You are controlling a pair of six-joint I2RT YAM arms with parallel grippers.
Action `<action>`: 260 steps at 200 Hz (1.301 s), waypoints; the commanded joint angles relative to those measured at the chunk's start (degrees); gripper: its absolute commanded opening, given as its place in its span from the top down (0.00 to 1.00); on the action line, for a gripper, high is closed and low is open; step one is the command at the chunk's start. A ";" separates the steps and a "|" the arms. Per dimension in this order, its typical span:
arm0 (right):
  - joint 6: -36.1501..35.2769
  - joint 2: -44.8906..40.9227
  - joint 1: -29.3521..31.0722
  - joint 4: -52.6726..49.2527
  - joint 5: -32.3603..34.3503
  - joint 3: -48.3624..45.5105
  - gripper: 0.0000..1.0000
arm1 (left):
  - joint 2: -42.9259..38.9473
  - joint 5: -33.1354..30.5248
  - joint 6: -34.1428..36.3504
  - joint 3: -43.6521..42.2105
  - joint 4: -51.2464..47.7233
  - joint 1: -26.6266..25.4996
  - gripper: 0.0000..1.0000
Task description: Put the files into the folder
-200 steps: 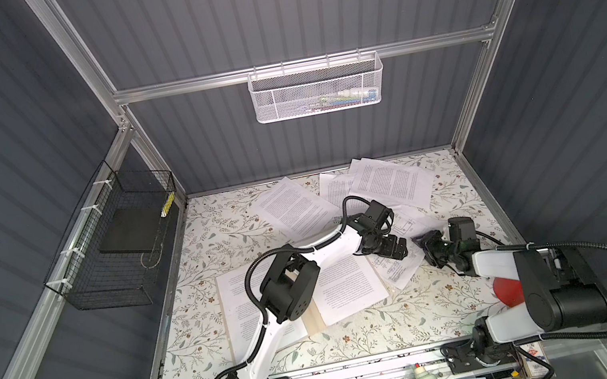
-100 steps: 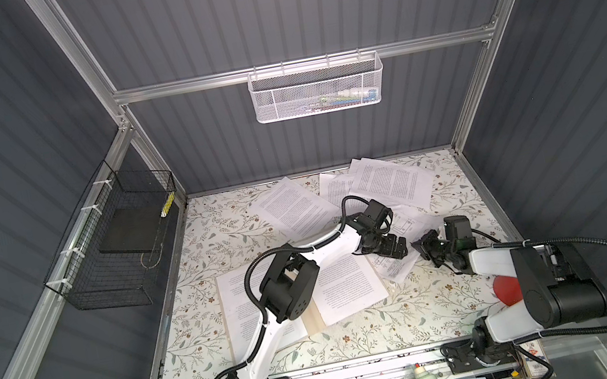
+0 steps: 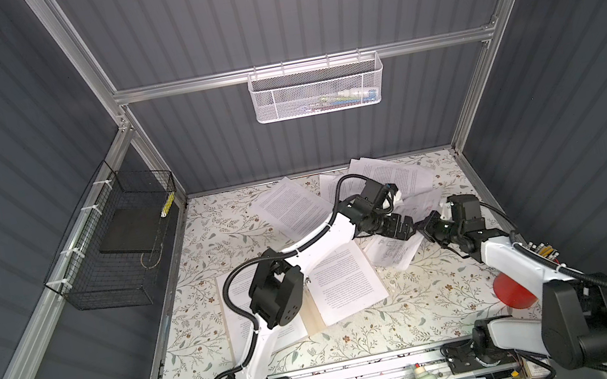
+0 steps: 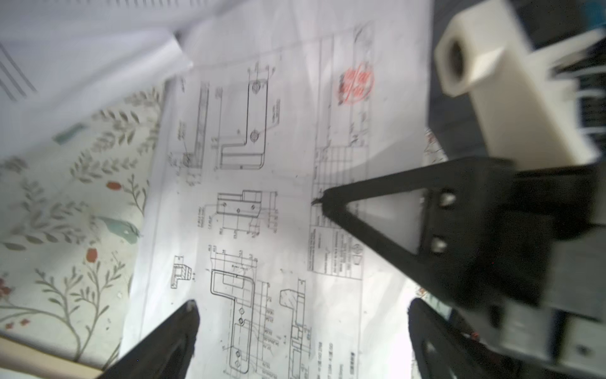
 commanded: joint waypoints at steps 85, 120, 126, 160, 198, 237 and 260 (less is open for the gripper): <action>-19.48 -2.02 2.65 -29.24 -0.74 24.22 1.00 | -36.13 -24.77 5.18 -30.50 15.69 0.65 0.00; -20.74 3.94 11.50 -32.25 -1.13 33.01 1.00 | -43.63 -34.71 7.51 -41.77 16.43 0.70 0.00; -20.70 5.23 13.33 -32.37 -1.35 34.41 1.00 | -44.94 -35.35 8.11 -43.56 17.34 0.64 0.00; -20.57 12.09 21.60 -32.57 -4.46 41.87 1.00 | -53.70 -38.14 10.46 -52.87 20.29 0.64 0.00; -22.07 15.80 27.93 -32.86 -11.06 47.77 1.00 | -62.06 -44.60 13.61 -57.59 14.99 0.68 0.00; -23.43 16.68 26.90 -29.74 -17.89 43.76 1.00 | -66.56 -47.97 15.20 -60.16 12.10 0.64 0.00; -27.80 20.57 24.59 -30.76 -17.48 40.28 1.00 | -66.75 -48.13 15.55 -60.04 10.67 0.69 0.00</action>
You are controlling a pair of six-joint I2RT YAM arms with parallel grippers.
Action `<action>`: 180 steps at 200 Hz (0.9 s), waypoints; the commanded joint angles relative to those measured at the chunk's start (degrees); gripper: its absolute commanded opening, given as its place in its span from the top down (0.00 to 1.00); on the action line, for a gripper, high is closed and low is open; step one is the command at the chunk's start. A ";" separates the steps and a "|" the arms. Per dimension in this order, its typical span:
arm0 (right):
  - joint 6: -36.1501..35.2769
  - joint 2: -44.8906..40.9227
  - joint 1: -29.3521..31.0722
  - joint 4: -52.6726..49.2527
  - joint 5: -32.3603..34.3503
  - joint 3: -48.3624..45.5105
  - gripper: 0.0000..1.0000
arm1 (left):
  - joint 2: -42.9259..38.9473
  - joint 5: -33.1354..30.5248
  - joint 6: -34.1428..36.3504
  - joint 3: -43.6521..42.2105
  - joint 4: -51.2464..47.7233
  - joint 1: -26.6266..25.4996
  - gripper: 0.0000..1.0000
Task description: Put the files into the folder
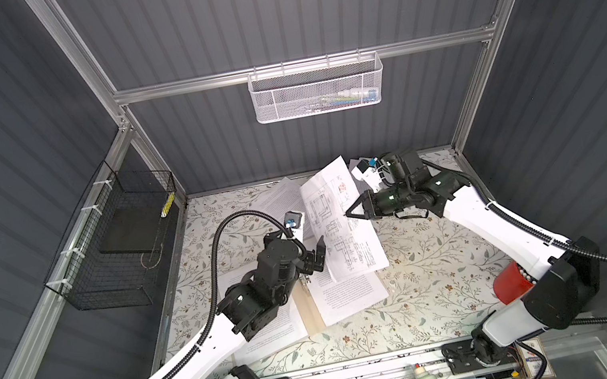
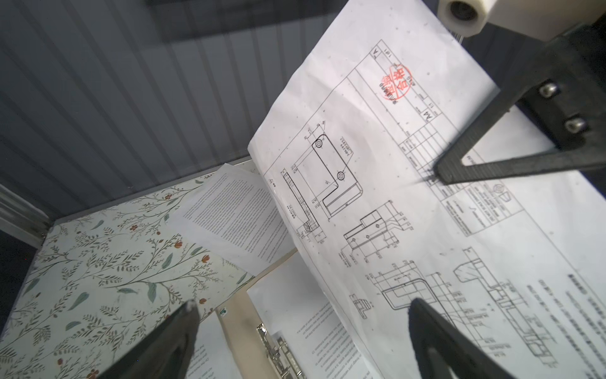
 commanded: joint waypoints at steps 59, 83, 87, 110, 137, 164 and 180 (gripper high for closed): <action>-14.48 19.99 -3.15 3.93 0.65 -7.71 1.00 | -0.93 -2.12 4.12 -0.75 -7.76 0.27 0.00; -13.80 23.07 -3.01 4.83 0.40 -7.56 1.00 | -2.68 -3.15 4.69 -2.69 -7.83 0.29 0.00; -13.45 23.18 -3.06 5.36 0.66 -7.85 1.00 | -2.93 -3.44 4.75 -3.14 -7.51 0.28 0.00; -12.47 23.93 -3.05 5.93 0.37 -8.09 1.00 | -3.10 -3.19 4.53 -4.40 -6.27 0.29 0.00; -11.77 23.88 -2.63 6.89 -0.18 -8.57 1.00 | -1.72 -2.82 5.12 -3.99 -6.66 0.32 0.00; -11.31 24.50 -1.93 7.36 -0.84 -8.37 1.00 | -1.07 -2.11 5.19 -3.94 -6.88 0.26 0.00; -11.30 24.70 -1.42 7.29 -0.95 -8.21 1.00 | -0.81 -1.18 4.48 -3.70 -7.68 0.27 0.00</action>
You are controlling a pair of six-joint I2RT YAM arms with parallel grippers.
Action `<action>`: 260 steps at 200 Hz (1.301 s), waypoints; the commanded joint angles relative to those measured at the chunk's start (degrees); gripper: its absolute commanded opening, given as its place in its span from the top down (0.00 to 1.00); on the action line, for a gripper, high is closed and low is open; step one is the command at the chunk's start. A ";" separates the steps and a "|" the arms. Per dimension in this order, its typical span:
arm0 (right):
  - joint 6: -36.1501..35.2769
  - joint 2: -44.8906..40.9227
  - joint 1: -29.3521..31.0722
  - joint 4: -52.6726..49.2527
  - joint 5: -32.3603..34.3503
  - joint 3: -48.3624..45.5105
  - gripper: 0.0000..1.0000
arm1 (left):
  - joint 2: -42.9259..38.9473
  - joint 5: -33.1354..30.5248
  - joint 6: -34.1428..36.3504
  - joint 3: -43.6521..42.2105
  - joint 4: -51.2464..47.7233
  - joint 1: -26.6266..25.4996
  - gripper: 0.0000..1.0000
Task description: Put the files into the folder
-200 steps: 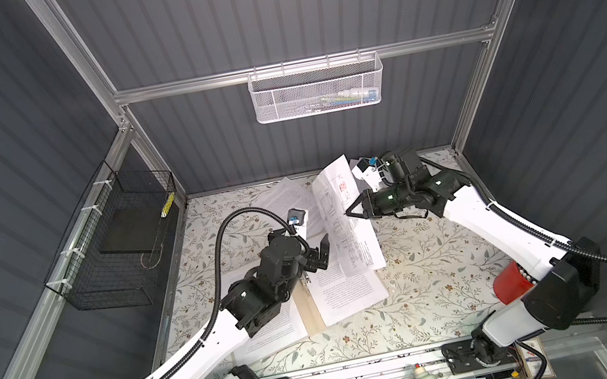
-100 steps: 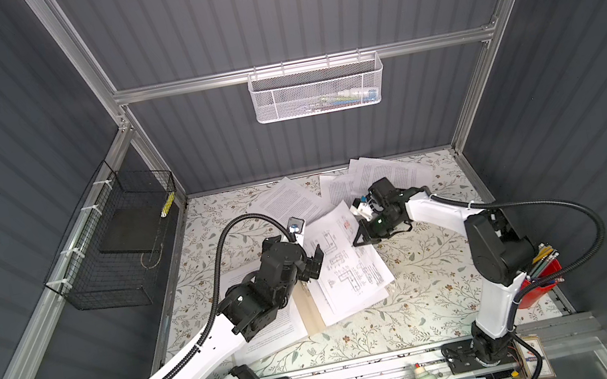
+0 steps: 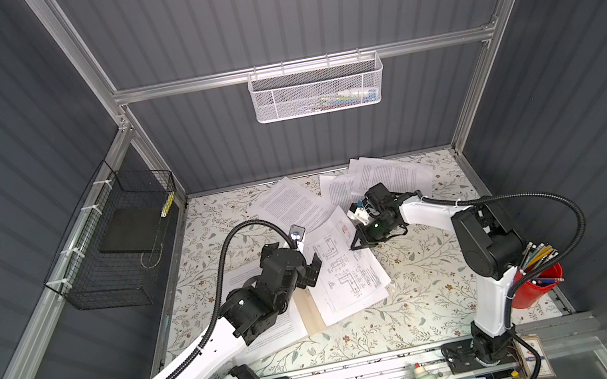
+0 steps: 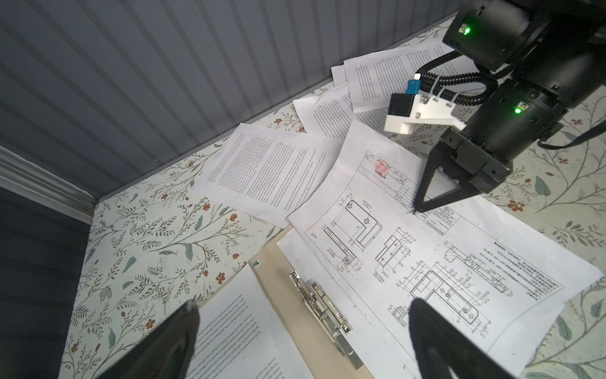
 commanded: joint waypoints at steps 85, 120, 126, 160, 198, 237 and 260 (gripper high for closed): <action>-0.09 1.59 2.36 0.44 -2.36 0.11 1.00 | 0.55 5.98 -5.86 0.24 -9.04 0.27 0.00; -0.22 1.76 2.49 0.19 -2.38 0.04 1.00 | 1.48 5.88 -5.83 0.23 -8.40 0.31 0.00; -0.14 1.67 2.46 0.19 -2.41 -0.10 1.00 | 1.80 5.89 -5.63 0.36 -8.32 0.27 0.00; -0.14 1.70 2.61 0.34 -2.42 -0.45 1.00 | 2.49 6.02 -5.25 0.45 -8.14 0.32 0.00; 0.14 1.91 2.77 0.59 -2.72 -0.51 1.00 | 2.48 5.89 -4.99 0.24 -8.00 0.27 0.00; -0.11 2.28 3.00 0.33 -2.96 -0.27 1.00 | 2.65 5.72 -4.82 0.16 -7.98 0.36 0.00; -0.13 2.46 3.28 0.29 -3.09 -0.19 1.00 | 2.75 5.67 -4.69 0.10 -7.94 0.38 0.00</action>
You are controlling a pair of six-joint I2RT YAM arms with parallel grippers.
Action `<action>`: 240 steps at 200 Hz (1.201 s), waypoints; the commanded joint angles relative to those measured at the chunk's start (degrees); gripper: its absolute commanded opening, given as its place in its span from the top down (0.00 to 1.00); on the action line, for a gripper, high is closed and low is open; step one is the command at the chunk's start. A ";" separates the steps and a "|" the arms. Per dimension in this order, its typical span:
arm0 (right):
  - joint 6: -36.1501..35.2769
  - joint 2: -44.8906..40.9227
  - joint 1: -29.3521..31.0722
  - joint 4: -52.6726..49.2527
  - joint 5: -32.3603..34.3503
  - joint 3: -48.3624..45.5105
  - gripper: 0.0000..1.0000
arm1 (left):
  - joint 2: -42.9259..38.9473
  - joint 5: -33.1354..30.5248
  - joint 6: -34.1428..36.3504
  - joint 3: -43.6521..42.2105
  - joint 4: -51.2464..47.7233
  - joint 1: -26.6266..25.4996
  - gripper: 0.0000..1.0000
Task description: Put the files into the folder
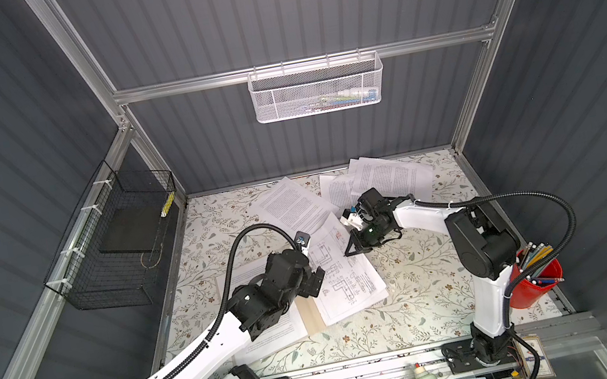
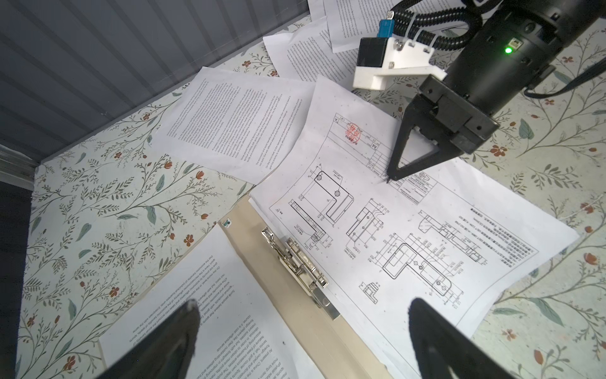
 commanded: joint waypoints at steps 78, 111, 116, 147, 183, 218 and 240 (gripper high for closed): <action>0.30 2.01 1.12 -0.37 -0.81 -0.35 0.99 | 0.45 0.17 0.57 -0.32 -0.46 0.35 0.00; 1.32 2.05 1.24 0.00 -0.65 -0.58 0.98 | 0.80 0.53 0.75 -0.31 -0.51 0.44 0.00; 1.51 2.10 1.28 0.17 -0.62 -0.74 0.98 | 0.75 0.56 0.75 -0.31 -0.56 0.48 0.00; 2.16 2.26 1.50 0.43 -0.78 -0.72 0.97 | 0.63 0.69 0.92 -0.37 -0.59 0.44 0.00; 2.83 2.19 1.67 0.69 -0.75 -1.01 0.95 | 0.37 1.02 1.03 -0.41 -0.75 0.46 0.00; 3.43 1.92 1.76 1.17 -0.73 -1.56 0.91 | 0.28 1.11 1.01 -0.37 -0.73 0.53 0.00; 3.58 1.75 1.85 1.39 -0.83 -1.69 0.90 | 0.14 1.27 1.01 -0.40 -0.80 0.59 0.00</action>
